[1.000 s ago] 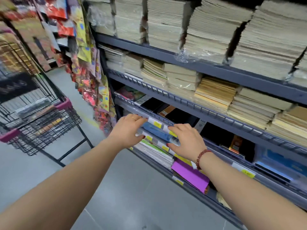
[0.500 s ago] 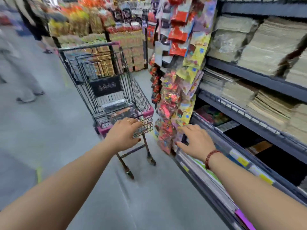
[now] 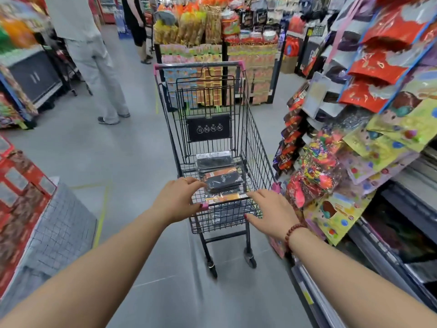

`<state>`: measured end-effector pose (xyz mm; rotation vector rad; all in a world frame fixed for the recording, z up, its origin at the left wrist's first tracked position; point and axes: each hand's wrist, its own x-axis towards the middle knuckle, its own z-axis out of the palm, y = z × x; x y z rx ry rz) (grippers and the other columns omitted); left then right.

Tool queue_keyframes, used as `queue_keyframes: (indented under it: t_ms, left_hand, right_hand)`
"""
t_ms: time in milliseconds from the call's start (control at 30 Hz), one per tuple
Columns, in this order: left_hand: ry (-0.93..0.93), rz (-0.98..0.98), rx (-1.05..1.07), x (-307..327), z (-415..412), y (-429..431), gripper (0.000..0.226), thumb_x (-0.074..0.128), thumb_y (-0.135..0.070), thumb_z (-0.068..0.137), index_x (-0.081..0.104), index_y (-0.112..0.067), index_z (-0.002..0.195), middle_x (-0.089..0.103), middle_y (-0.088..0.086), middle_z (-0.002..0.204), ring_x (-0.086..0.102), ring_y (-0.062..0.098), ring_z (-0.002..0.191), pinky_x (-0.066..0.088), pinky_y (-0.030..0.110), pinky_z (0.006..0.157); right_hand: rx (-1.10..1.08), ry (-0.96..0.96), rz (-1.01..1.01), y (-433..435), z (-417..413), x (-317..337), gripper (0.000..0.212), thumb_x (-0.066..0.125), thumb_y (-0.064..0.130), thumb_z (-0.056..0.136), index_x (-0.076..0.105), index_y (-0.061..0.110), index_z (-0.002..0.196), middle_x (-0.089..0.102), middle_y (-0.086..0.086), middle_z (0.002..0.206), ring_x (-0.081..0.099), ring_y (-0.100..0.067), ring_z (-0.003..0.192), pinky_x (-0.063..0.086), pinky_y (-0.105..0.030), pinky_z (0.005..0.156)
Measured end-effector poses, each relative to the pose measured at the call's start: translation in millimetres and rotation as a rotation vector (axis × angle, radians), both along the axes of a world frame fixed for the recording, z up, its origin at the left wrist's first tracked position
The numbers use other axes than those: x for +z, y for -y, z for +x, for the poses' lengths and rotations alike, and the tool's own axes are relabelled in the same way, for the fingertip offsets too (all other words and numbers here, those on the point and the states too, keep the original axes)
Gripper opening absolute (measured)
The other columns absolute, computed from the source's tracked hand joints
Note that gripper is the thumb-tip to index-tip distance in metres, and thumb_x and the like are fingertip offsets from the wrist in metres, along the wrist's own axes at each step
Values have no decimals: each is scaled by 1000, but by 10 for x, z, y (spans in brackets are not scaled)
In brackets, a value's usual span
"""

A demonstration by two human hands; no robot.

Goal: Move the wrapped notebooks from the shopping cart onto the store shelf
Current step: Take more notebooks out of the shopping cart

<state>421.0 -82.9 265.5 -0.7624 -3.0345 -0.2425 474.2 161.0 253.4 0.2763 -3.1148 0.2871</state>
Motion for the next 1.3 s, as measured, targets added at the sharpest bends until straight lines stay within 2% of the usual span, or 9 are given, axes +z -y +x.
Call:
queue_keyframes:
  t_ms: [233, 400, 500, 767, 900, 1000, 1133, 1233, 1300]
  left_hand:
    - [38, 1, 75, -42, -748, 5, 53, 61, -37, 84, 47, -29, 134, 53, -1, 133, 52, 21, 118, 43, 37, 97]
    - [50, -10, 52, -192, -1288, 60, 52, 59, -36, 84, 47, -26, 134, 55, 0, 131, 53, 22, 115, 42, 35, 96]
    - [57, -13, -2, -303, -1666, 105, 55, 59, -36, 84, 47, -23, 135, 55, 2, 131, 52, 24, 117, 43, 36, 97]
    - [160, 1, -173, -634, -2631, 394, 58, 58, -38, 84, 41, -27, 139, 51, 0, 134, 48, 23, 120, 43, 36, 98]
    - [198, -43, -290, -763, -2991, 424, 58, 58, -38, 85, 42, -24, 139, 51, 2, 136, 47, 22, 124, 40, 33, 100]
    - [246, -44, -301, -846, -3151, 336, 59, 58, -38, 86, 41, -23, 140, 52, 3, 135, 47, 24, 122, 40, 34, 99]
    - [331, -64, -316, -1011, -3309, 145, 57, 56, -42, 82, 42, -29, 136, 55, 1, 128, 50, 22, 116, 45, 42, 95]
    - [376, -64, -322, -1134, -3387, 16, 58, 58, -41, 83, 43, -25, 137, 56, 2, 127, 52, 22, 114, 46, 39, 93]
    - [419, -67, -318, -1218, -3457, -48, 61, 59, -42, 84, 41, -25, 139, 54, 1, 131, 52, 21, 115, 46, 38, 94]
  right_hand:
    - [86, 78, -41, 10, -973, -132, 58, 52, 48, 88, 38, 25, 139, 51, 5, 131, 47, -14, 118, 41, -32, 100]
    - [65, 134, -42, 149, -1450, -259, 57, 50, 46, 90, 36, 23, 141, 50, 3, 131, 47, -14, 117, 39, -30, 100]
    - [17, 166, -34, 263, -1754, -387, 58, 49, 48, 89, 35, 25, 141, 48, 3, 134, 47, -16, 120, 40, -34, 102]
    - [-294, 227, -140, 672, -2332, -629, 60, 54, 49, 85, 40, 25, 138, 52, 0, 130, 48, -19, 119, 42, -35, 99]
    - [-458, 268, -229, 839, -2394, -710, 58, 54, 45, 86, 40, 24, 139, 48, -2, 136, 47, -21, 123, 43, -37, 100]
    - [-514, 302, -263, 866, -2359, -806, 56, 53, 43, 88, 42, 22, 138, 51, -4, 134, 50, -20, 119, 46, -34, 95]
    - [-625, 342, -381, 817, -2385, -976, 55, 54, 42, 88, 43, 21, 137, 50, -3, 134, 55, -19, 111, 49, -32, 88]
    - [-689, 376, -473, 762, -2475, -1118, 55, 57, 39, 87, 43, 21, 137, 48, -3, 135, 52, -20, 114, 45, -30, 89]
    - [-800, 381, -611, 739, -2507, -1229, 54, 61, 38, 85, 46, 19, 134, 52, -6, 129, 52, -19, 106, 44, -28, 83]
